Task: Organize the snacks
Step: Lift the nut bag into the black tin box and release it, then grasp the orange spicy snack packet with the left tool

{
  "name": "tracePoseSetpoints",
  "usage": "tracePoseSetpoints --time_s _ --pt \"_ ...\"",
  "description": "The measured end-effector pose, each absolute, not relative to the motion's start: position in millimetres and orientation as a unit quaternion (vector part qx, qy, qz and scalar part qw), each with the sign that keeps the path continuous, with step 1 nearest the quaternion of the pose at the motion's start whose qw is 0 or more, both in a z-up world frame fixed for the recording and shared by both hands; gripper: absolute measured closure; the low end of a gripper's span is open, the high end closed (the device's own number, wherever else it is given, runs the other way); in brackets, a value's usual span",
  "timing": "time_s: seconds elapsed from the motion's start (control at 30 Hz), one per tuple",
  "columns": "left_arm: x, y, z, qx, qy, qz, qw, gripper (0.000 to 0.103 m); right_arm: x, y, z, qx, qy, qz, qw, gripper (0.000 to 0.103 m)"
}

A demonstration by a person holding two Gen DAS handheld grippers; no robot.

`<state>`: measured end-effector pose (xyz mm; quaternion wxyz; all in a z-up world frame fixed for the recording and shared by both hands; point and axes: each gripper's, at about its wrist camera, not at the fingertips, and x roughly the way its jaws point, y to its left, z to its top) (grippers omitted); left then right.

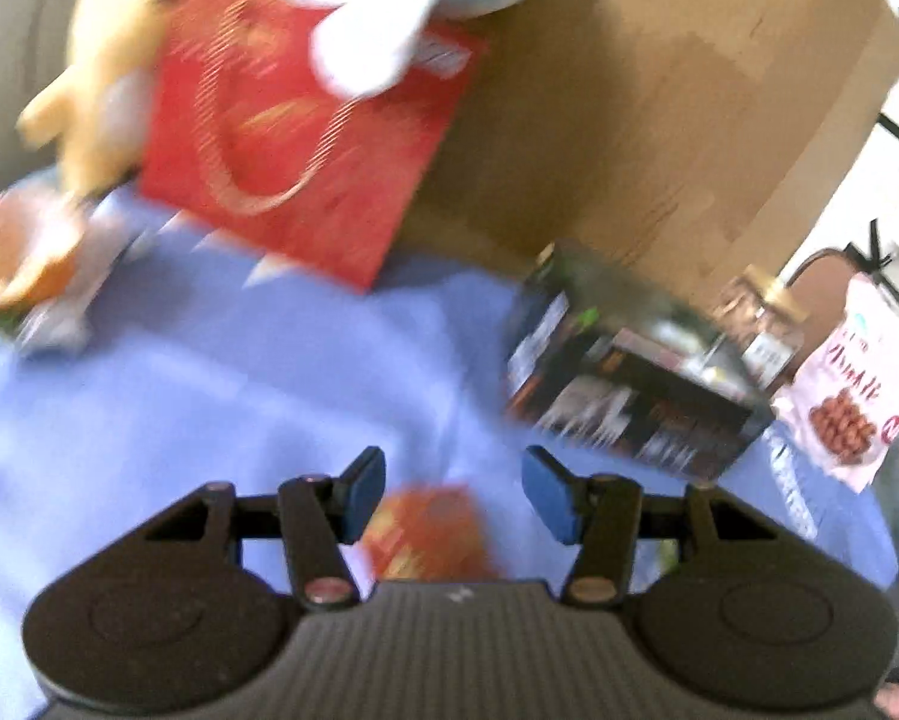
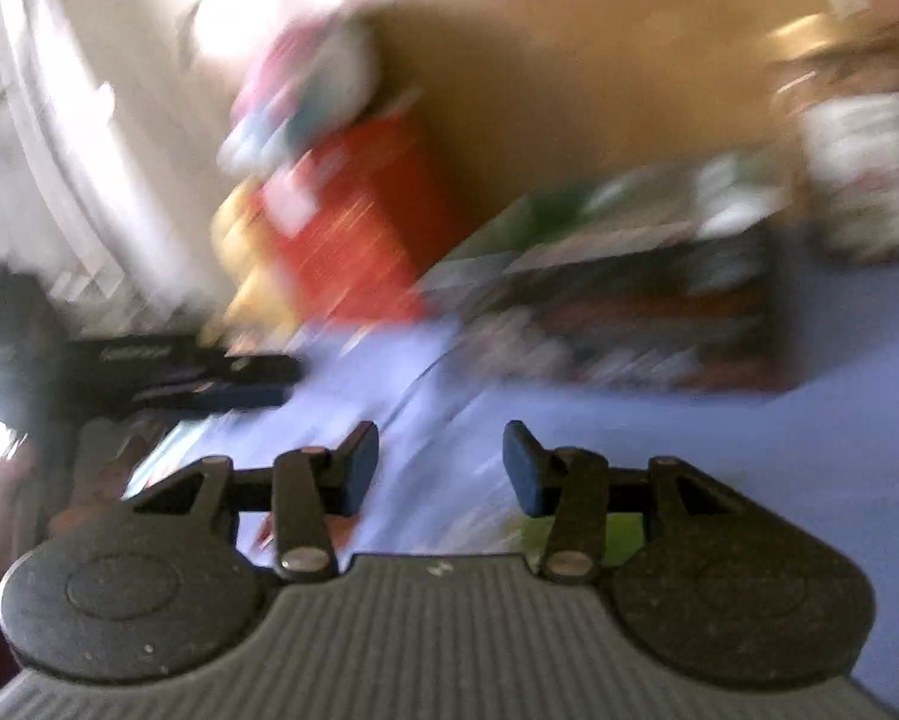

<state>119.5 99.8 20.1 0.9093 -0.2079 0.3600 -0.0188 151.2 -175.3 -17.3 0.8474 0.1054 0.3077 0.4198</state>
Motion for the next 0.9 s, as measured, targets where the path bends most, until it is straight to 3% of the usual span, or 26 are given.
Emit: tracePoseSetpoints --time_s 0.13,0.3,0.47,0.77,0.9 --pt "102 120 3 -0.253 0.369 -0.019 0.894 0.052 135 -118 -21 -0.015 0.311 0.455 0.834 0.046" --pt "117 115 -19 -0.289 0.394 -0.056 0.871 0.053 144 -82 -27 -0.068 0.308 0.436 0.843 0.042" --pt "115 97 -17 -0.284 0.370 -0.068 0.882 0.066 150 -92 -34 -0.041 0.309 0.422 0.851 0.042" --pt "107 37 -24 -0.242 0.389 -0.130 0.879 0.066 107 -148 -34 -0.029 0.300 0.365 0.881 0.041" --pt "97 4 -20 -0.222 0.368 -0.188 0.883 0.073 82 -193 -37 0.001 0.278 0.320 0.906 0.043"
